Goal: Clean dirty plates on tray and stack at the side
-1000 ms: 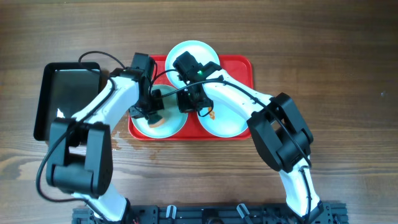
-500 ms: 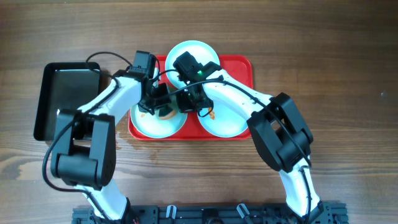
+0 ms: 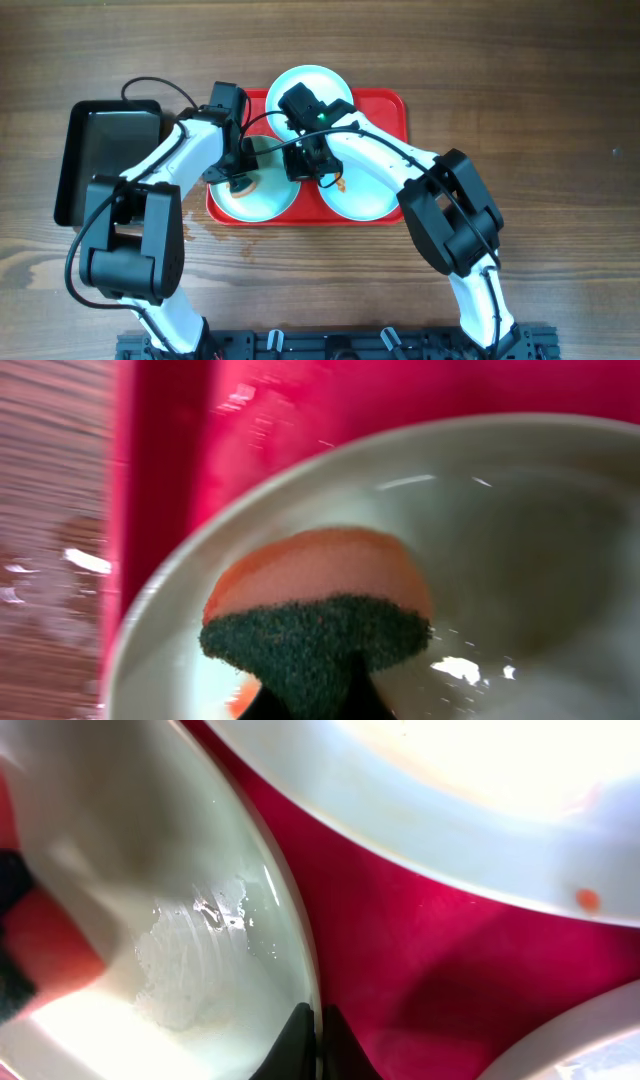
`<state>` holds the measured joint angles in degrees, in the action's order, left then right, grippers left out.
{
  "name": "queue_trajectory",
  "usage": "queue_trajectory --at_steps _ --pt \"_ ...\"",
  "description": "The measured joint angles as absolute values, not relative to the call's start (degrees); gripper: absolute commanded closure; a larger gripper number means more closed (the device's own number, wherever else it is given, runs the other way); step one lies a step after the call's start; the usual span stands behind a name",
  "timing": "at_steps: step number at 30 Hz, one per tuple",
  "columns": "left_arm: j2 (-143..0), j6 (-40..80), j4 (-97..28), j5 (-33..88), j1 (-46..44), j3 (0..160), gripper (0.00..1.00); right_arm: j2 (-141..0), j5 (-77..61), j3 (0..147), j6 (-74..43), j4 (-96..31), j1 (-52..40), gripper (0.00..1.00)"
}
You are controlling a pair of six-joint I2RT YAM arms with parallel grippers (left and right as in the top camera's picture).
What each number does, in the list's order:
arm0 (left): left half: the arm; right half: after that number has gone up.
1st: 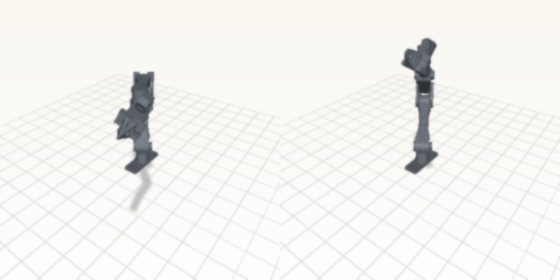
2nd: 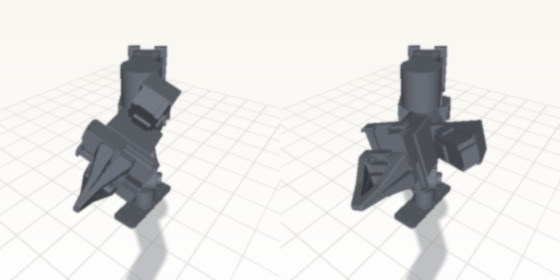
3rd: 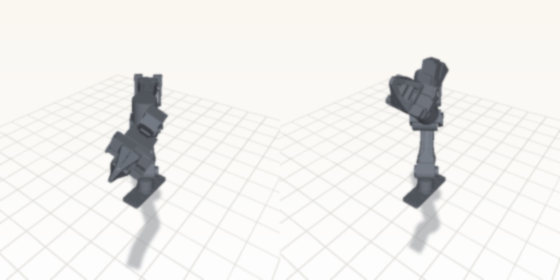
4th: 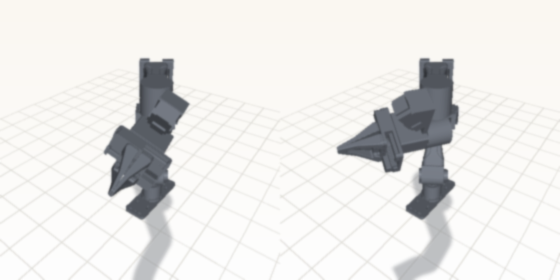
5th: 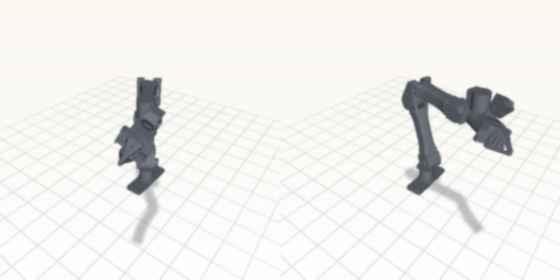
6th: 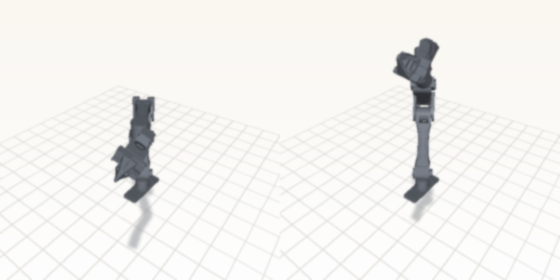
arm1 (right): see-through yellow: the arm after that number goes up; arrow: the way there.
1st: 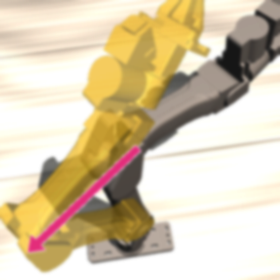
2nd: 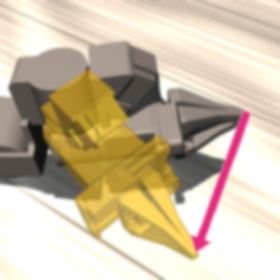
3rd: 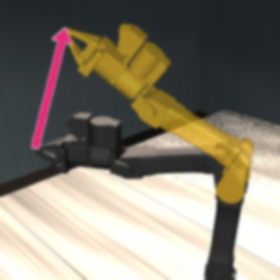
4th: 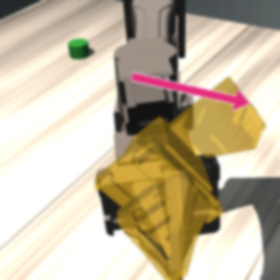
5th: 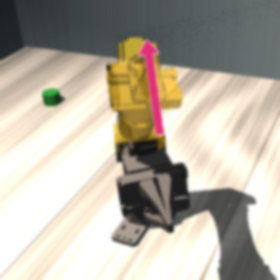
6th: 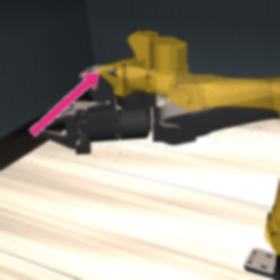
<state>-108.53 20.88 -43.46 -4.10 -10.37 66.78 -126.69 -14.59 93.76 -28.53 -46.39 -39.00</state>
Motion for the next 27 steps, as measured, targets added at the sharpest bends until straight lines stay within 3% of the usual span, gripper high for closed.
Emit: queue_trajectory --at_steps 13,17,18,21,22,23,27 --pt "-107.2 20.1 -44.9 -6.0 -9.5 66.1 0.94 -126.7 -14.6 93.8 -28.7 -46.6 -39.0 0.96" --pt "-103.2 18.6 -45.5 2.4 -9.0 64.8 0.68 -126.7 -14.6 93.8 -28.7 -46.6 -39.0 0.96" --pt "-102.3 18.6 -45.4 3.4 -9.0 64.8 0.54 -126.7 -14.6 93.8 -28.7 -46.7 -39.0 0.96" --pt "-99.9 18.3 -45.4 5.7 -9.0 64.8 0.32 -126.7 -14.6 93.8 -28.7 -46.7 -39.0 0.96" --pt "-99.7 18.2 -45.5 6.0 -9.0 64.8 0.20 -126.7 -14.6 93.8 -28.7 -46.7 -39.0 0.96" --pt "-99.6 18.0 -45.5 6.3 -9.0 64.8 0.02 -126.7 -14.6 93.8 -28.7 -46.7 -39.0 0.96" --pt "-99.6 18.4 -45.6 7.7 -9.0 64.8 0.00 -126.7 -14.6 93.8 -28.7 -46.7 -39.0 0.96"
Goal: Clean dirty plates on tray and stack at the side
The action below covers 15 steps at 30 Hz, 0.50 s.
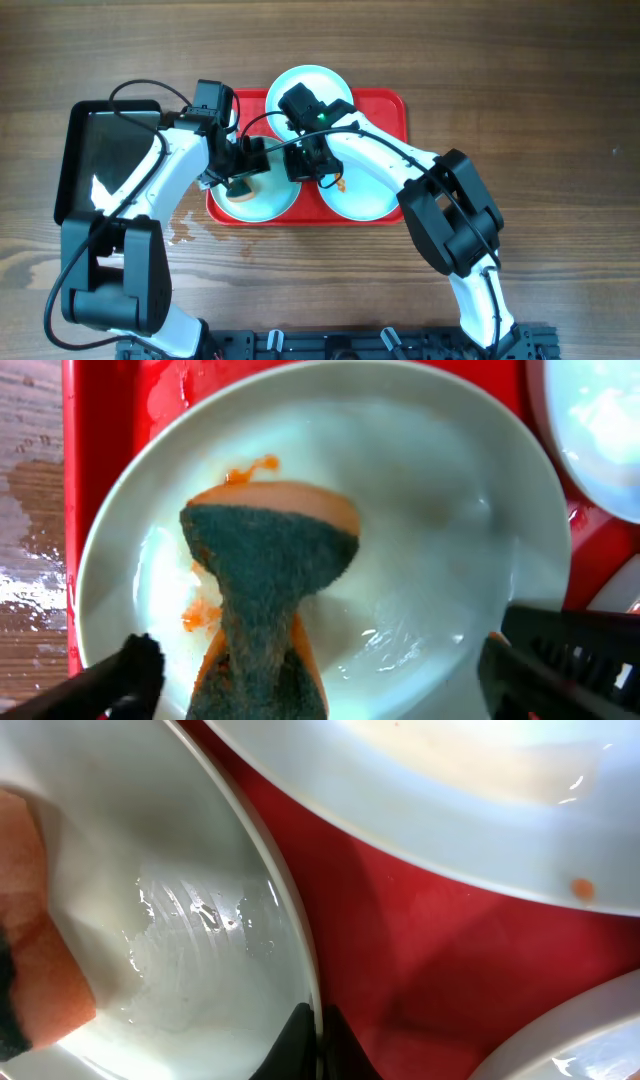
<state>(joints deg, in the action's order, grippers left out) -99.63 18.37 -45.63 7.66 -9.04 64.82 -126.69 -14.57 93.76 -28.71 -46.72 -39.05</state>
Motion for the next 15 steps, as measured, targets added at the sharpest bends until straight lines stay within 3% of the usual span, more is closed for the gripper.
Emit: queue_trajectory --at_steps 2,5,7,8,10,11,13,15 --pt "-99.6 18.3 -46.1 8.1 -9.0 64.8 0.01 -126.7 -14.6 93.8 -28.7 -46.7 -39.0 0.96" --pt "-99.6 18.4 -46.4 8.5 -9.0 64.8 0.12 -126.7 -14.6 93.8 -28.7 -46.7 -39.0 0.96" --pt "-99.6 18.4 -46.5 8.7 -9.0 64.8 0.26 -126.7 -14.6 93.8 -28.7 -46.8 -39.0 0.96" --pt "-99.6 18.3 -46.5 8.7 -9.0 64.8 0.37 -126.7 -14.6 93.8 -28.7 -46.8 -39.0 0.96" --pt "-99.6 18.1 -46.5 8.9 -9.0 64.8 0.45 -126.7 -14.6 93.8 -28.7 -46.9 -39.0 0.96" --pt "-99.6 18.3 -46.5 8.9 -9.0 64.8 0.44 -126.7 -14.6 93.8 -28.7 -47.0 -39.0 0.96" --pt "-99.6 18.2 -46.5 8.8 -9.0 64.8 0.31 -126.7 -14.6 93.8 -28.7 -47.0 -39.0 0.96" --pt "-99.6 18.3 -46.6 8.4 -9.0 64.8 0.34 -126.7 -14.6 93.8 -28.7 -47.0 -39.0 0.96"
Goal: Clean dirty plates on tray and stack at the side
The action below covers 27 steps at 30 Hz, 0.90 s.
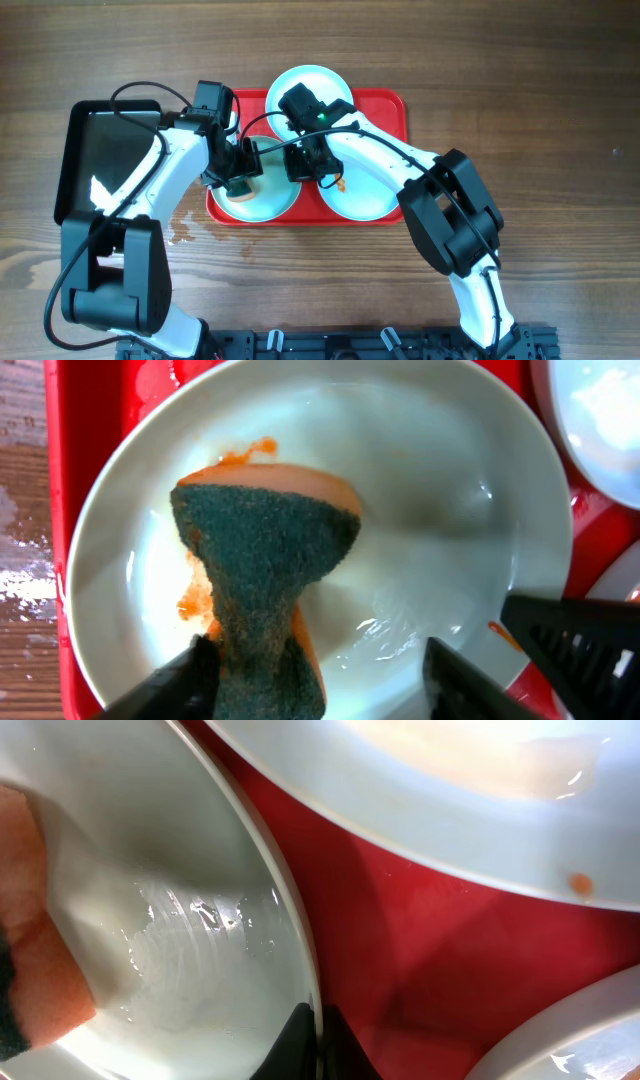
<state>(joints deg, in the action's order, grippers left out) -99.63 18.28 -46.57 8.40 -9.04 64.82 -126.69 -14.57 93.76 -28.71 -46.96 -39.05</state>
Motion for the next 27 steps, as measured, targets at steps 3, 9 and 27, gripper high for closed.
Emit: queue_trajectory --at_steps 3,9,27 --pt "-99.6 18.3 -46.8 8.2 -9.0 64.8 0.41 -126.7 -14.6 93.8 -28.7 -47.0 -39.0 0.96" --pt "-100.2 18.3 -47.3 7.9 -9.0 64.8 0.51 -126.7 -14.6 93.8 -28.7 -47.1 -39.0 0.96" --pt "-102.0 18.3 -46.1 2.0 -9.0 64.4 0.68 -126.7 -14.6 93.8 -28.7 -47.1 -39.0 0.96"
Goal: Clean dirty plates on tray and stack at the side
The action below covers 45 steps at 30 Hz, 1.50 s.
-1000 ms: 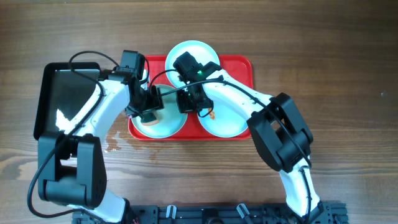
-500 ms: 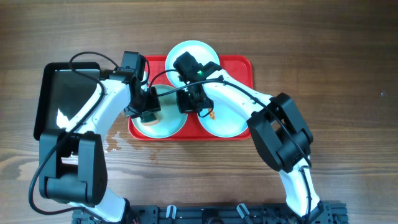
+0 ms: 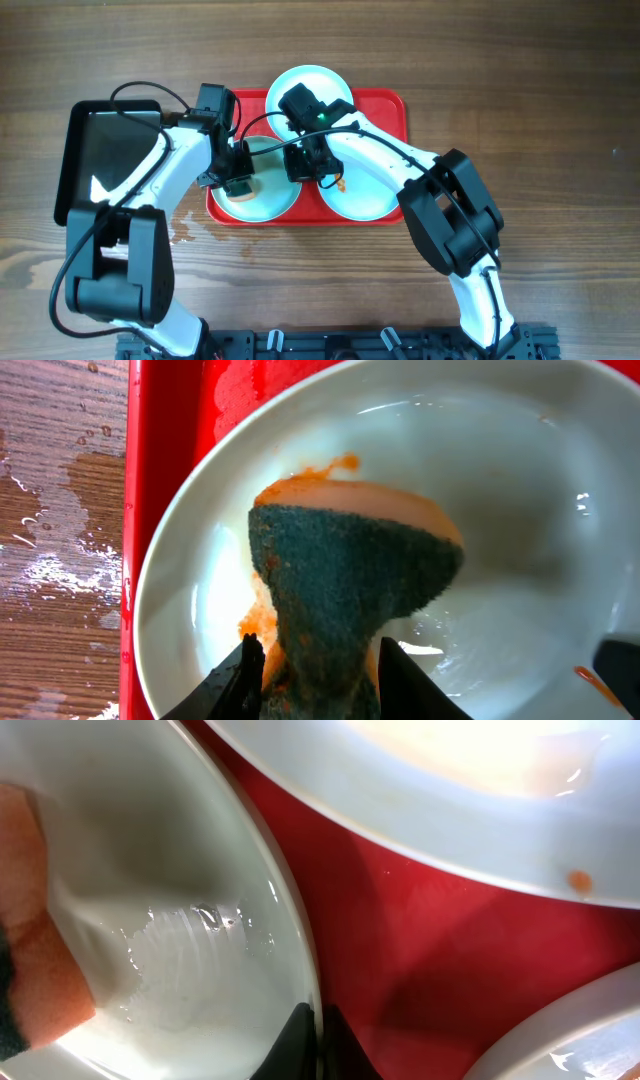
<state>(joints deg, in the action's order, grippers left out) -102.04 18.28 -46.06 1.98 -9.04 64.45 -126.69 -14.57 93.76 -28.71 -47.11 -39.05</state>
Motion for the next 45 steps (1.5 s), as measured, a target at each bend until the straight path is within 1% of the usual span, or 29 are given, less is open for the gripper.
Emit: queue_trajectory --at_steps 1,3,4,11,19,23,27,33,37,45 --pt "-102.1 18.3 -46.1 2.0 -9.0 64.4 0.73 -126.7 -14.6 93.8 -28.7 -47.1 -39.0 0.96" --pt "-102.3 18.2 -46.1 2.0 -9.0 64.4 0.91 -126.7 -14.6 93.8 -28.7 -47.1 -39.0 0.96" --pt "-102.3 18.1 -46.1 2.0 -9.0 64.4 0.96 -126.7 -14.6 93.8 -28.7 -47.1 -39.0 0.96" --pt "-102.3 18.2 -46.1 2.8 -9.0 64.4 0.96 -126.7 -14.6 93.8 -28.7 -47.1 -39.0 0.96" --pt "-98.5 18.3 -45.0 13.1 -9.0 64.1 0.96 -126.7 -14.6 93.8 -28.8 -47.0 -39.0 0.96" --pt "-97.9 18.3 -42.9 15.4 -9.0 64.1 0.96 -126.7 -14.6 93.8 -29.6 -47.0 -39.0 0.96" --pt "-99.2 18.3 -41.6 16.4 -9.0 64.1 0.96 -126.7 -14.6 93.8 -30.0 -47.1 -39.0 0.96" --pt "-105.1 18.3 -40.2 16.5 -9.0 64.1 0.96 -126.7 -14.6 93.8 -30.2 -47.1 -39.0 0.96" --pt "-105.5 18.3 -40.7 14.2 -9.0 64.2 0.96 -126.7 -14.6 93.8 -30.2 -47.4 -39.0 0.96" --pt "-105.5 18.3 -44.6 0.1 -9.5 64.9 0.96 -126.7 -14.6 93.8 -30.2 -47.3 -39.1 0.96"
